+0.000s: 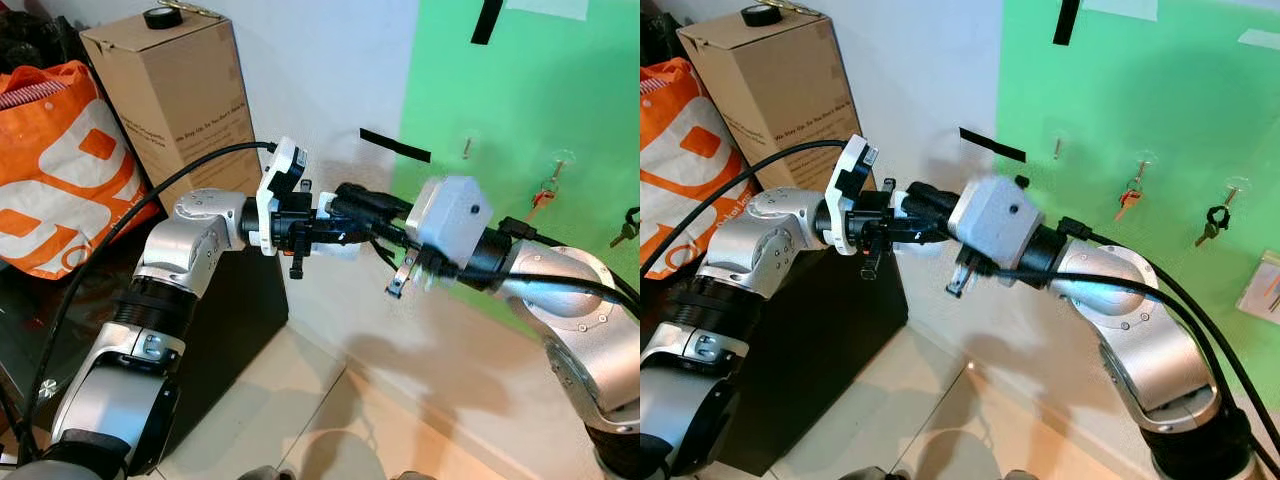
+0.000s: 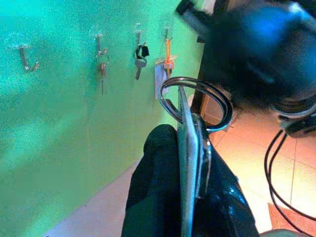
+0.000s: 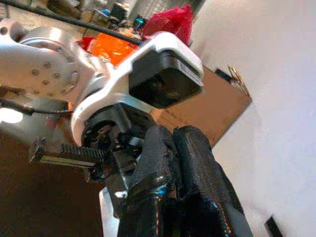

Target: Hang keys on a hook

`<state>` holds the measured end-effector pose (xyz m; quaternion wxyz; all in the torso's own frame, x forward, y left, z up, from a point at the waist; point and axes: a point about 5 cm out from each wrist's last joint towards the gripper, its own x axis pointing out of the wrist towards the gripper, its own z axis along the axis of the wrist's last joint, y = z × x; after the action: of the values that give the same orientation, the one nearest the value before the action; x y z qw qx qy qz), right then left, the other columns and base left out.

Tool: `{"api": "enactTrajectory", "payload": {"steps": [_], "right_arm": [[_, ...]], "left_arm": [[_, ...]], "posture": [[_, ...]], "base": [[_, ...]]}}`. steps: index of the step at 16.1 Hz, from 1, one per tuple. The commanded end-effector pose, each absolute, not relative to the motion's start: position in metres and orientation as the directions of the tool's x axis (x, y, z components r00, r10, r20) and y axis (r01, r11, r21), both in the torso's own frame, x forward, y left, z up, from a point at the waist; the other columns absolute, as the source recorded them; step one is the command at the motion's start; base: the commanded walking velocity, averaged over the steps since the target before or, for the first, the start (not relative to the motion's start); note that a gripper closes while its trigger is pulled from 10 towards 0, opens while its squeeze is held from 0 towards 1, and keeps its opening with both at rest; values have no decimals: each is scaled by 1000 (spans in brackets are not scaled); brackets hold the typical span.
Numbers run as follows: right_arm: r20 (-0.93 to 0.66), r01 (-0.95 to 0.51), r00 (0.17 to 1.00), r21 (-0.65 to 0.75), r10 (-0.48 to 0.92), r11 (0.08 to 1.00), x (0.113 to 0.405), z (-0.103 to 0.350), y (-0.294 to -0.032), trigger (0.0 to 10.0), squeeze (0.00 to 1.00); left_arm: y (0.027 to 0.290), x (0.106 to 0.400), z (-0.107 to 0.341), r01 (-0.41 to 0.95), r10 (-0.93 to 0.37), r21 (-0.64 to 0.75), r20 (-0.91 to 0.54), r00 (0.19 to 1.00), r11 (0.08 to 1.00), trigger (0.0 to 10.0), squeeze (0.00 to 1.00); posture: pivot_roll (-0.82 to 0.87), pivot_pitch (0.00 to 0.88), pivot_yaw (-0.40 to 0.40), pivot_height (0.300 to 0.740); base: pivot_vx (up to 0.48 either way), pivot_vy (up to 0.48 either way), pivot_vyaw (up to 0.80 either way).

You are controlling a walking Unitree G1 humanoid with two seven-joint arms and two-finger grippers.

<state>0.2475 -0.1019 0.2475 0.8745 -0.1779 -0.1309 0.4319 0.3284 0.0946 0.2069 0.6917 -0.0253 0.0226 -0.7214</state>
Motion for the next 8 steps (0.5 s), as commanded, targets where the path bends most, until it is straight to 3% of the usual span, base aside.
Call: {"api": "enactTrajectory", "payload": {"steps": [1, 2, 3, 8], "right_arm": [[69, -694, 677, -273, 733, 667, 252, 244, -109, 10000, 1000], [77, -712, 699, -28, 711, 702, 251, 239, -107, 10000, 1000], [87, -736, 677, 100, 731, 669, 247, 238, -102, 10000, 1000], [70, -758, 648, 145, 758, 635, 240, 240, -92, 10000, 1000]], "left_arm": [[96, 328, 210, 999, -1000, -33, -5, -30, -29, 0, 0], [96, 328, 211, 999, -1000, -24, 6, -24, -24, 0, 0], [96, 327, 210, 999, -1000, -23, 9, -25, -25, 0, 0], [93, 327, 210, 1000, -1000, -16, 20, -23, -23, 0, 0]], "posture": [[-180, 0, 66, 740], [-187, 0, 64, 740], [-189, 0, 66, 740], [-187, 0, 62, 740]], "base": [[0, 0, 0], [0, 0, 0], [0, 0, 0], [0, 0, 0]]}}
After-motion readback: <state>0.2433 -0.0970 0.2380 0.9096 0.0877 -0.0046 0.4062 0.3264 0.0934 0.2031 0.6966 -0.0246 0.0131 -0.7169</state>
